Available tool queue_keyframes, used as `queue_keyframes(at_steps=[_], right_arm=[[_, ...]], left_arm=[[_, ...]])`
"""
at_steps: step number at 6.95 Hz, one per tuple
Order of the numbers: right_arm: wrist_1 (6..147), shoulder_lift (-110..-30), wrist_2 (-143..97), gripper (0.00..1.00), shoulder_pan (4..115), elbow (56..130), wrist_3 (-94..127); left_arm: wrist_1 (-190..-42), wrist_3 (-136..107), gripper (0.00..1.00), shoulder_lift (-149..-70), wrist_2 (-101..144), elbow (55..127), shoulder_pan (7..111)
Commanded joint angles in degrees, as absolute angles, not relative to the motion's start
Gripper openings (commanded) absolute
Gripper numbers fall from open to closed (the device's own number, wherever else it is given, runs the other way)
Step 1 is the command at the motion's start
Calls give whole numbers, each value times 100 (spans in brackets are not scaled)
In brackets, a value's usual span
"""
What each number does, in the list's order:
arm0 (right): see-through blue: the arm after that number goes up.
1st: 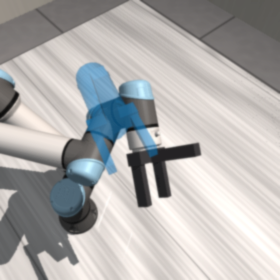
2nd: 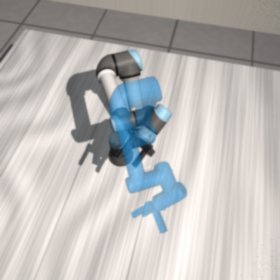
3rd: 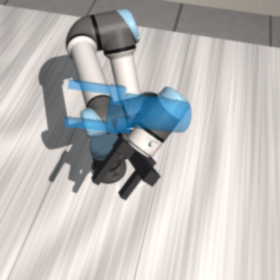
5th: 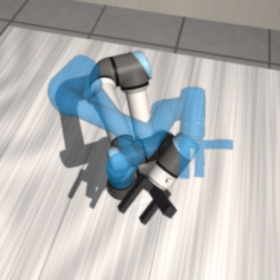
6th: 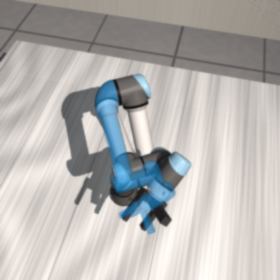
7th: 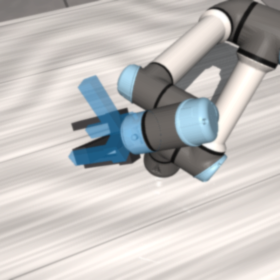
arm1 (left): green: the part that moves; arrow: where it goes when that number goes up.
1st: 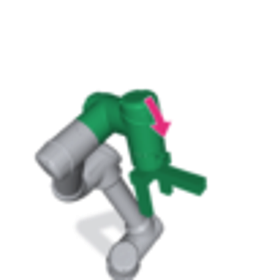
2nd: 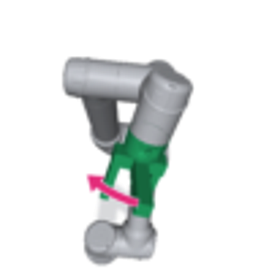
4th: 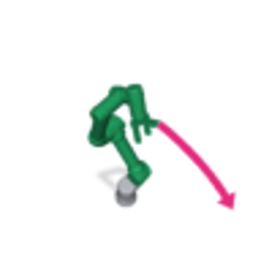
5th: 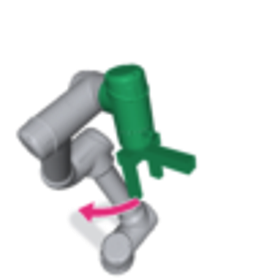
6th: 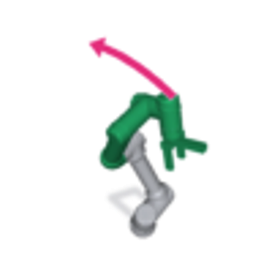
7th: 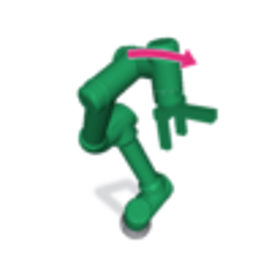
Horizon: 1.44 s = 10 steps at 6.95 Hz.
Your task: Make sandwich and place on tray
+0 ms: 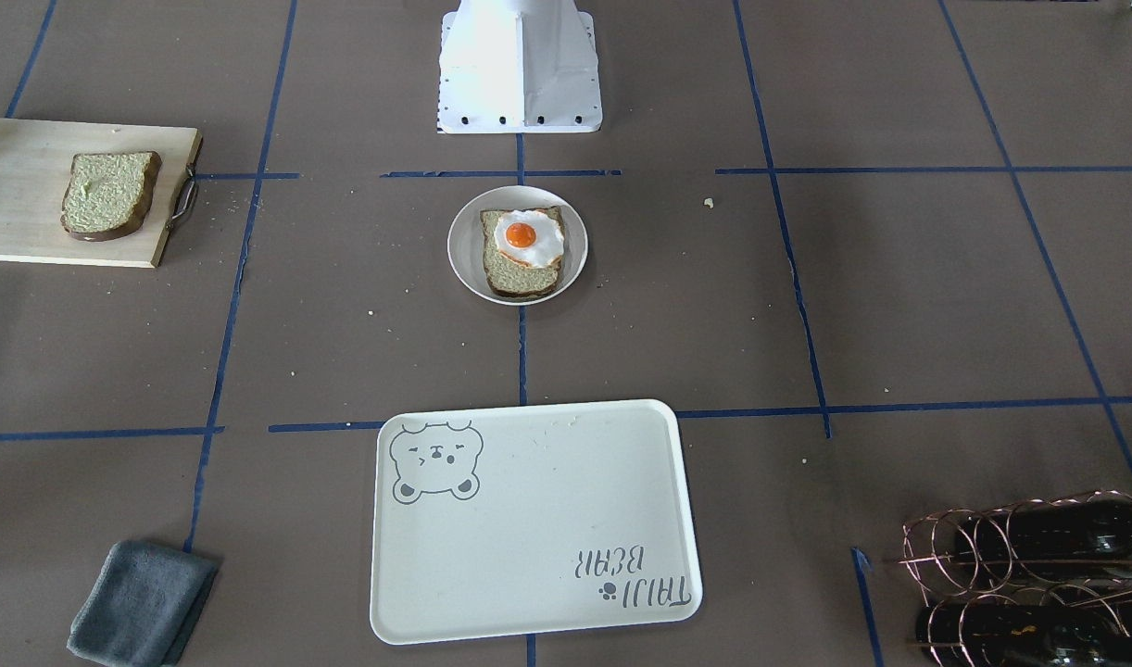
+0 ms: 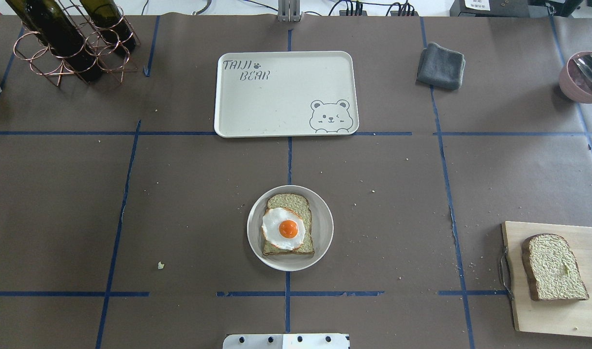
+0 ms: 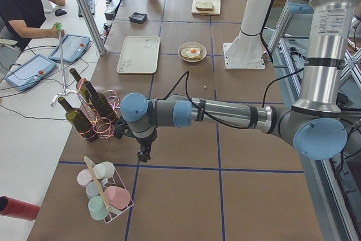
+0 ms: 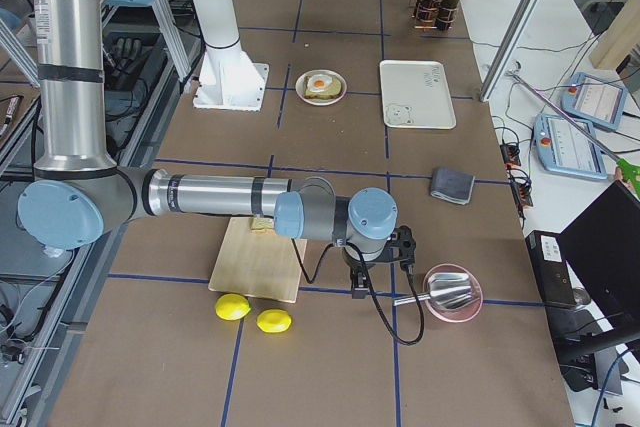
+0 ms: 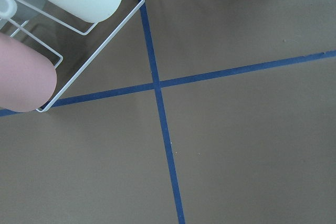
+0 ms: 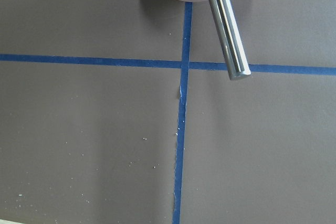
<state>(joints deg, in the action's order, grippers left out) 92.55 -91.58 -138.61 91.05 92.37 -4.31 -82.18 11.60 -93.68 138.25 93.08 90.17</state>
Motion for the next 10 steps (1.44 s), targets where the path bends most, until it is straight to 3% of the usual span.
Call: queue_keyframes(at_steps=[1,4,8,10], right_arm=[[9255,-9132,-13869,100,9105,9237,-422],[9237,-9045,-13878,100,9097,9430,-422],[9203,-8614,-14519,100,8614,9641,104],[9011,-8692,-14528,100,8282,9991,1241]], left_arm=[[-8226,1186,100,-9456,13816,9316,9018],[-8628,1169,100,-10141,13324,9422,8808],[-10218,582,100,-10414,13272,9483,7720],[-10257,-160,100,-10485,13315,9510,7454]])
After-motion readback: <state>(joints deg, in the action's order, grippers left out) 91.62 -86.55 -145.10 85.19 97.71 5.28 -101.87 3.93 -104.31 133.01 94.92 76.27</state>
